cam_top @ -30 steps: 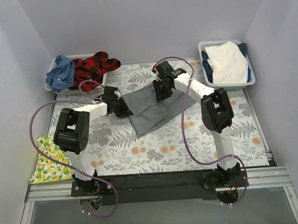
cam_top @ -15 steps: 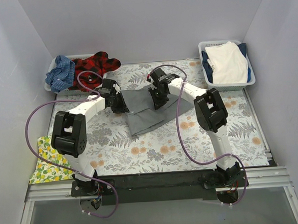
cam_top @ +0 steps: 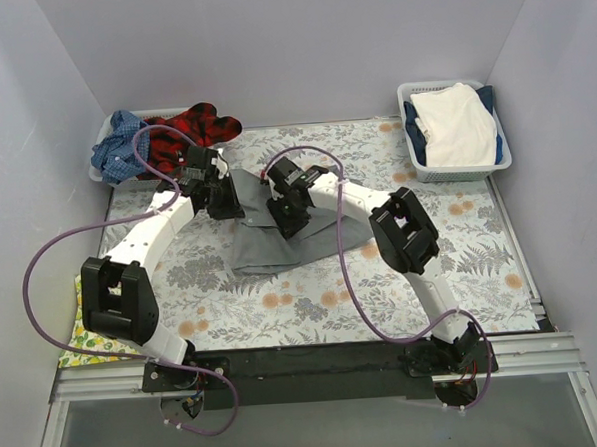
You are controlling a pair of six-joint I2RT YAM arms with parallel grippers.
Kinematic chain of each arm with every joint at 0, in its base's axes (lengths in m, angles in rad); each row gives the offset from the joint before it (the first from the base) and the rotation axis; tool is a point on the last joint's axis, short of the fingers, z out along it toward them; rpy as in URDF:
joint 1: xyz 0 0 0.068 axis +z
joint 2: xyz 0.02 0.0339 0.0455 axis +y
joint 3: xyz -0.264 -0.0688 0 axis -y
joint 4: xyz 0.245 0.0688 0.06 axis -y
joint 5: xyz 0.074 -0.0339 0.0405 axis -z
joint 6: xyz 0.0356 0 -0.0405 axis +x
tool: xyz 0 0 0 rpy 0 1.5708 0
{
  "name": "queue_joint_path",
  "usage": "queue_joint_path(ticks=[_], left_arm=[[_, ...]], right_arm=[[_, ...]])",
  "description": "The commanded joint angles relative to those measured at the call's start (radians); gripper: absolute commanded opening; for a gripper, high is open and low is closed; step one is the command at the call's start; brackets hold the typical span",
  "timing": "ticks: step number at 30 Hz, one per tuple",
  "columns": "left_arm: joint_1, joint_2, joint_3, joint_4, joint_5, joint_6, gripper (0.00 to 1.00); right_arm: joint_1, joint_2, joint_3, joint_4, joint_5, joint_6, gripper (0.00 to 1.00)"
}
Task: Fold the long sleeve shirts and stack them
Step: Fold the shirt
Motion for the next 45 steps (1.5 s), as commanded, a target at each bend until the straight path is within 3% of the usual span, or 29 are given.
queue_joint_path(ticks=[1, 5, 11, 22, 28, 32, 35, 40, 45], left_arm=[[0.034, -0.061, 0.018, -0.096, -0.103, 0.070, 0.00], [0.045, -0.068, 0.037, -0.120, -0.152, 0.082, 0.00], [0.047, -0.020, 0.060, -0.159, -0.218, 0.066, 0.00], [0.062, 0.014, 0.077, -0.163, -0.229, 0.049, 0.00], [0.073, 0.072, 0.124, -0.152, -0.223, 0.038, 0.00], [0.082, 0.130, 0.181, -0.147, -0.210, 0.033, 0.00], [0.085, 0.167, 0.228, -0.141, -0.193, 0.033, 0.00], [0.087, 0.202, 0.264, -0.135, -0.132, 0.038, 0.00], [0.087, 0.224, 0.259, -0.126, -0.098, 0.043, 0.01]], right_arm=[[-0.075, -0.146, -0.063, -0.025, 0.158, 0.058, 0.38], [-0.162, -0.238, -0.132, -0.025, 0.215, 0.075, 0.39], [-0.249, -0.226, -0.198, -0.019, 0.207, 0.026, 0.39], [-0.256, -0.149, -0.259, 0.017, 0.172, 0.009, 0.38], [-0.265, -0.227, -0.521, 0.021, 0.183, 0.060, 0.36], [-0.262, -0.395, -0.743, 0.017, 0.130, 0.090, 0.35], [-0.254, -0.519, -0.810, -0.002, 0.075, 0.106, 0.35], [-0.253, -0.604, -0.628, -0.046, 0.150, 0.133, 0.36], [-0.248, -0.503, -0.324, -0.046, 0.135, 0.124, 0.38]])
